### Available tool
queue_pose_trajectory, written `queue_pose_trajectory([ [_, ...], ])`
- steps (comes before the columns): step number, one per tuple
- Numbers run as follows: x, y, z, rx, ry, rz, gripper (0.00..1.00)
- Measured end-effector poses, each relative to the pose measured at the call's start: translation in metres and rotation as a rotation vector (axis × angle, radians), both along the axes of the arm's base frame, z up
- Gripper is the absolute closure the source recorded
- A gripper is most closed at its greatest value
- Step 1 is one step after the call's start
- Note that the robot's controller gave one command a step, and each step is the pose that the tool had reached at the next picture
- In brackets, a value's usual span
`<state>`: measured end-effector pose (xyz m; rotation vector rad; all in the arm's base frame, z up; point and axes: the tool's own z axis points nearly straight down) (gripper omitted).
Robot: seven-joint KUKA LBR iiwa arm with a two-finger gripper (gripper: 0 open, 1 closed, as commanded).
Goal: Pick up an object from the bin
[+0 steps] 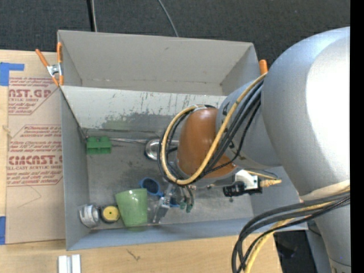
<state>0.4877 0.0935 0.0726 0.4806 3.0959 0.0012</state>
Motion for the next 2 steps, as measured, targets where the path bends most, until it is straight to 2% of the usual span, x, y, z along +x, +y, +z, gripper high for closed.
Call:
queue_pose_trajectory([
  [1, 0.0012, -0.0001, 0.0017, 0.001, 0.005, -0.001, 0.0],
  [2, 0.0016, 0.0014, 0.0035, 0.003, 0.007, 0.001, 1.0],
])
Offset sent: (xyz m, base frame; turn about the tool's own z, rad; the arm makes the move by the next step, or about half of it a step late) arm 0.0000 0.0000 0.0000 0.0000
